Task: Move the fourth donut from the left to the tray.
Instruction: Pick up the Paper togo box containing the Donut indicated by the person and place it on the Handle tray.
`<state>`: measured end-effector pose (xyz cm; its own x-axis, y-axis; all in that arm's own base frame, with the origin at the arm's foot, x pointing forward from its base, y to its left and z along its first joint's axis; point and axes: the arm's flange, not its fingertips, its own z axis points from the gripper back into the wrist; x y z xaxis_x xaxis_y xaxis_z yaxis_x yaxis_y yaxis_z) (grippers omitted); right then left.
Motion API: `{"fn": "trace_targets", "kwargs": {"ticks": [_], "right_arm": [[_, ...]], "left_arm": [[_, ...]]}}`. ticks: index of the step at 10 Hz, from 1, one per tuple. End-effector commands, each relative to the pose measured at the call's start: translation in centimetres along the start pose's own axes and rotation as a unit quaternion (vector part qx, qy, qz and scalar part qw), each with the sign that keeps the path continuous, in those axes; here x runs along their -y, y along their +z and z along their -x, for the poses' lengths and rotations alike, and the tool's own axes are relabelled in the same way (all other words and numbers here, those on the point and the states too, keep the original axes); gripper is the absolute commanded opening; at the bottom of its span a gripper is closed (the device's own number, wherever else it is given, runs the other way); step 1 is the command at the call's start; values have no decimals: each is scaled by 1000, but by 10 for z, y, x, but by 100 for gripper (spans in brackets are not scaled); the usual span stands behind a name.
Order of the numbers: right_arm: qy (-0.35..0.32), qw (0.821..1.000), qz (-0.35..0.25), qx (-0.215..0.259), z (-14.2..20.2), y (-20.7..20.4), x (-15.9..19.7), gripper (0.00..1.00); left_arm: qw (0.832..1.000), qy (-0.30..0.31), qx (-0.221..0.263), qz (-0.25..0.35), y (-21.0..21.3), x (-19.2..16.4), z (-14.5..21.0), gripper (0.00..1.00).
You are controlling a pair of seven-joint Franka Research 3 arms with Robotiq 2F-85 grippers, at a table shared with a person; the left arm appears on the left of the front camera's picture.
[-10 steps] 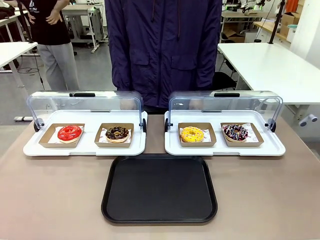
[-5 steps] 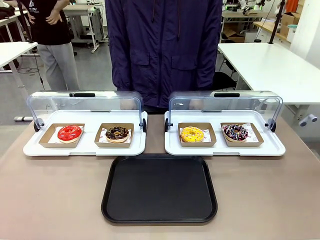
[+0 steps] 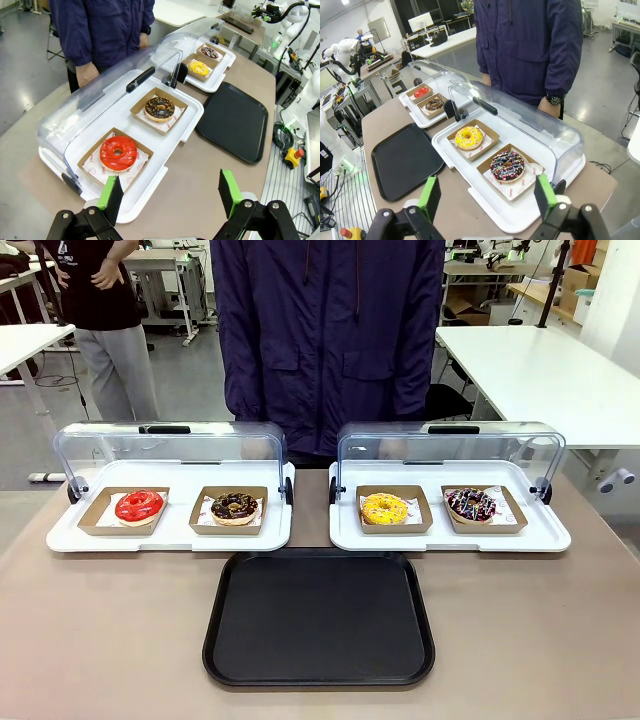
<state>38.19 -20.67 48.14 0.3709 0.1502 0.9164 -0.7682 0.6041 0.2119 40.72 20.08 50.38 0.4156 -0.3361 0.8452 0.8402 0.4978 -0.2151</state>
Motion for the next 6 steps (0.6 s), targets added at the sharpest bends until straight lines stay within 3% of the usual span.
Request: {"fn": "trace_targets", "kwargs": {"ticks": [1, 6], "right_arm": [[12, 1000, 1, 16, -2, -1, 3, 100], [12, 1000, 1, 16, -2, -1, 3, 100]], "left_arm": [[1000, -9, 3, 5, 2, 0, -1, 100], [1000, -9, 3, 5, 2, 0, -1, 100]]}}
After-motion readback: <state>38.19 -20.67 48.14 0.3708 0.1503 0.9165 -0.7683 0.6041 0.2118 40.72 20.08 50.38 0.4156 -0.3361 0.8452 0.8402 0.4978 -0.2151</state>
